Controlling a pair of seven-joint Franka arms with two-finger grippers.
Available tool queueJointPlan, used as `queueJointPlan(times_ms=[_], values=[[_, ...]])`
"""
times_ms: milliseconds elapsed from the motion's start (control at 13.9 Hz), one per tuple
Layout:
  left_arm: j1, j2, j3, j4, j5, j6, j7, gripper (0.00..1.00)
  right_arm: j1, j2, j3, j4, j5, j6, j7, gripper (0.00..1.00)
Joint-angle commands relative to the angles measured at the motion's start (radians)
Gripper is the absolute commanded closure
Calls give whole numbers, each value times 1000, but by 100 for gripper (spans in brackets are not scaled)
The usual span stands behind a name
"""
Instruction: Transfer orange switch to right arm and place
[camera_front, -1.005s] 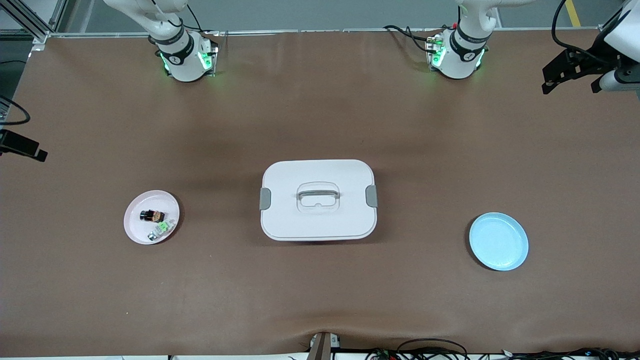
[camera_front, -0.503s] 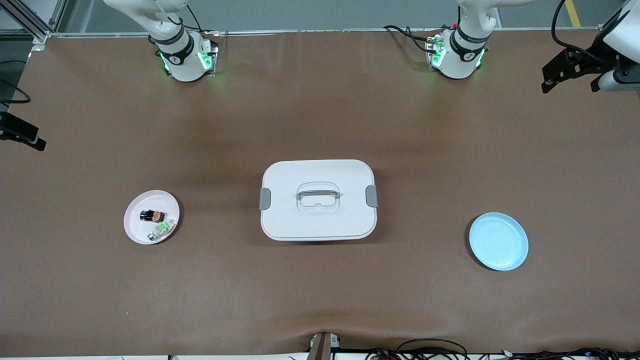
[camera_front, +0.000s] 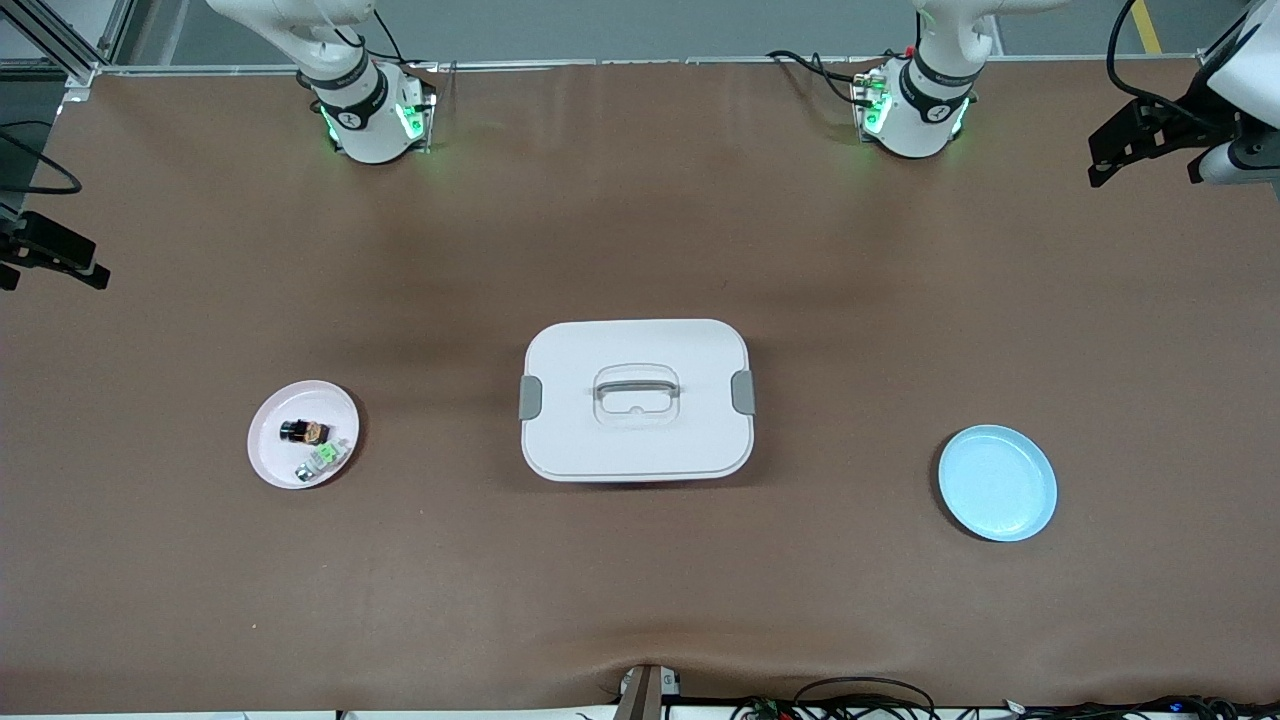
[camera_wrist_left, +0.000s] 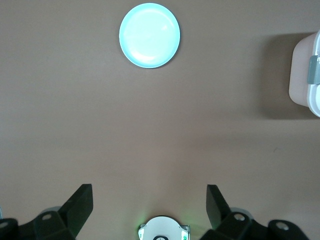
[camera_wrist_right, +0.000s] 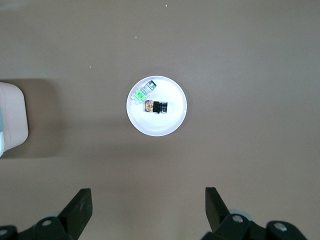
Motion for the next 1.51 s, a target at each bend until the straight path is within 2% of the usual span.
queueJointPlan(times_ms=[0, 718, 1077, 1436], values=[[-6, 2, 3, 11, 18, -12, 15, 0, -1, -34, -4, -34, 18, 3, -8, 0], [-4, 22, 1, 31, 3, -10, 21, 0, -3, -50, -5, -65, 19, -10, 1, 0], [-2, 23, -1, 39, 2, -10, 21, 0, 1, -50, -2, -54, 33, -39, 102, 0], [-2, 23, 1, 39, 3, -10, 23, 0, 1, -47, -2, -33, 33, -56, 89, 0]])
